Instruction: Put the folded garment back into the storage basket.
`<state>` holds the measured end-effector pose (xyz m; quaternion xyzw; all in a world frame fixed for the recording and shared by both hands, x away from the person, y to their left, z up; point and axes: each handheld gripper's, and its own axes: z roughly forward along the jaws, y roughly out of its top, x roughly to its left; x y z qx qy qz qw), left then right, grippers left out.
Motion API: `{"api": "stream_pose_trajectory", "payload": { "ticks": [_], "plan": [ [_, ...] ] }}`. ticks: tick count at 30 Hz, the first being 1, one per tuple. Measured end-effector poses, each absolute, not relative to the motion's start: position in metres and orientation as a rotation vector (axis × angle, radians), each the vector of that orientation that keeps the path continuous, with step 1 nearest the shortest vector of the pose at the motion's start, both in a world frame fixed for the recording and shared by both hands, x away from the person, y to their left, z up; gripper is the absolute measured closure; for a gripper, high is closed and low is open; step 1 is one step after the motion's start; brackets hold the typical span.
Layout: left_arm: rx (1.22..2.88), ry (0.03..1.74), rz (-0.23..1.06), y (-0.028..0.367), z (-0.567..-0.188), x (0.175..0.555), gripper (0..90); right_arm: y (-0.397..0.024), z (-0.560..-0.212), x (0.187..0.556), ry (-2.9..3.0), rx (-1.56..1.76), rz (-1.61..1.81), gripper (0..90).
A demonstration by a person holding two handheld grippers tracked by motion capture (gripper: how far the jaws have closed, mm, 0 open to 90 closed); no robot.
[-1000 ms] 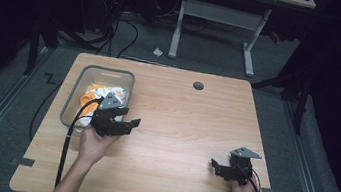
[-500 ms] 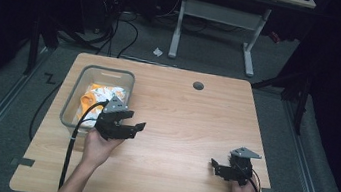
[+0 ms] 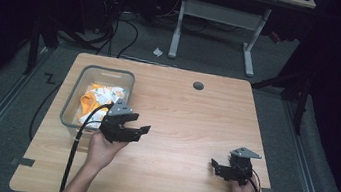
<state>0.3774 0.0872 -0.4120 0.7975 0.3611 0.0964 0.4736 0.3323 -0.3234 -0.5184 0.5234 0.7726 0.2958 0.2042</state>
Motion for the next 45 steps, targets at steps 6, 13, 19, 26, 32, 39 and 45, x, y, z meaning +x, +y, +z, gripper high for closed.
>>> {"api": "stream_pose_trajectory", "payload": {
  "ticks": [6, 13, 19, 26, 32, 39, 45],
  "plan": [
    [1.952, 0.879, 0.226, 0.085, -0.415, 0.377, 38.4, -0.323, -0.518, 0.332, 2.155, 1.46, 0.825, 13.8],
    [1.955, 0.876, 0.223, 0.082, -0.418, 0.376, 38.4, -0.324, -0.518, 0.332, 2.155, 1.458, 0.825, 13.8],
    [1.959, 0.873, 0.195, 0.077, -0.423, 0.375, 38.3, -0.323, -0.518, 0.332, 2.155, 1.46, 0.825, 13.8],
    [1.972, 0.87, 0.184, 0.071, -0.428, 0.375, 38.3, -0.324, -0.518, 0.332, 2.155, 1.458, 0.825, 13.8],
    [1.973, 0.875, 0.155, 0.067, -0.435, 0.375, 38.2, -0.323, -0.518, 0.332, 2.155, 1.46, 0.825, 13.8],
    [1.988, 0.87, 0.146, 0.062, -0.44, 0.373, 38.2, -0.323, -0.518, 0.332, 2.155, 1.46, 0.825, 13.8],
    [1.999, 0.882, 0.126, 0.059, -0.45, 0.373, 38.2, -0.324, -0.518, 0.332, 2.155, 1.458, 0.825, 13.8]
  ]
}}
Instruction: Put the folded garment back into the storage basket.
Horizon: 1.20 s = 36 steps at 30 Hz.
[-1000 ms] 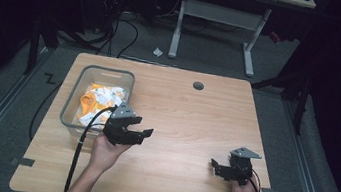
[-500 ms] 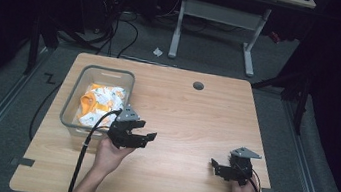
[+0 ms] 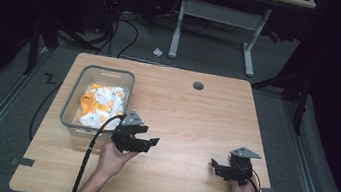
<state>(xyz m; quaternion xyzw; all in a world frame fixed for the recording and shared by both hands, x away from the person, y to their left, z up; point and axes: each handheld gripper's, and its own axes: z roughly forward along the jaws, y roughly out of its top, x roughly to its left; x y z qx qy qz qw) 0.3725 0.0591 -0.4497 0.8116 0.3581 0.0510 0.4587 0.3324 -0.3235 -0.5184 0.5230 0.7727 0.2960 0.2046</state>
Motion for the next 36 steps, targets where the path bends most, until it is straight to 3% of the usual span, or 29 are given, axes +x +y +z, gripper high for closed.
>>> {"api": "stream_pose_trajectory", "payload": {
  "ticks": [23, 36],
  "plan": [
    [2.055, 0.926, 0.089, 0.043, -0.487, 0.368, 38.2, -0.323, -0.518, 0.332, 2.155, 1.458, 0.825, 13.8],
    [2.087, 0.963, 0.141, 0.035, -0.509, 0.365, 38.2, -0.323, -0.518, 0.332, 2.154, 1.46, 0.824, 13.8]
  ]
}}
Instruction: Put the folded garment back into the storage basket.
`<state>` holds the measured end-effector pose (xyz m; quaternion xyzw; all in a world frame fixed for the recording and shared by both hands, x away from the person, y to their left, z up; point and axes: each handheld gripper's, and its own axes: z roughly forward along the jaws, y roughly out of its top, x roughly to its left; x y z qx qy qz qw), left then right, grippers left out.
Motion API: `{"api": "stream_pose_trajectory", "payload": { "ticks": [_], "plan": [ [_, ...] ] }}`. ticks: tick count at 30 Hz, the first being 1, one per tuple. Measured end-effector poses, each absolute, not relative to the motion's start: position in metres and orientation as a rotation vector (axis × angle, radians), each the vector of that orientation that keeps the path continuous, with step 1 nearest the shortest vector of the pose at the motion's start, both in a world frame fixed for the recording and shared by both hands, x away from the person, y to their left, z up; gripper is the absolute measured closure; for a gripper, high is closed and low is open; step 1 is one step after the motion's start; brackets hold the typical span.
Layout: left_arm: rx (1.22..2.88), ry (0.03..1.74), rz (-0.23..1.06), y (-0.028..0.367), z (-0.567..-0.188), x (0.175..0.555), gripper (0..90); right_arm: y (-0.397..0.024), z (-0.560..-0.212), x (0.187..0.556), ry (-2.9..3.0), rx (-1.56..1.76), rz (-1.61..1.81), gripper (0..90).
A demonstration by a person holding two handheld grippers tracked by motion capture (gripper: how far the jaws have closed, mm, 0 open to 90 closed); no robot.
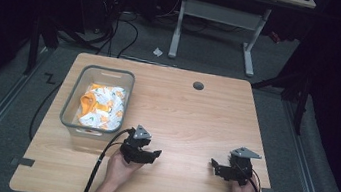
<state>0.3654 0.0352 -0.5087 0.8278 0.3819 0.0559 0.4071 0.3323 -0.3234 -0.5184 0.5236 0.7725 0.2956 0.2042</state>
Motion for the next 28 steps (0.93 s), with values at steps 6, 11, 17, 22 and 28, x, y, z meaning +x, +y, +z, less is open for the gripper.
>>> {"api": "stream_pose_trajectory", "payload": {
  "ticks": [6, 11, 17, 22, 28],
  "plan": [
    [2.092, 0.974, 0.19, 0.033, -0.516, 0.365, 38.1, -0.323, -0.518, 0.332, 2.154, 1.458, 0.825, 13.8],
    [2.098, 0.982, 0.22, 0.032, -0.522, 0.365, 37.8, -0.323, -0.518, 0.332, 2.154, 1.458, 0.825, 13.8],
    [2.101, 0.963, 0.279, 0.028, -0.524, 0.363, 36.1, -0.323, -0.518, 0.332, 2.154, 1.458, 0.825, 13.8],
    [2.157, 0.929, 0.341, 0.02, -0.524, 0.36, 31.3, -0.323, -0.518, 0.332, 2.154, 1.458, 0.825, 13.8],
    [2.157, 0.927, 0.338, 0.02, -0.525, 0.36, 29.7, -0.323, -0.518, 0.332, 2.154, 1.458, 0.825, 13.8]
  ]
}}
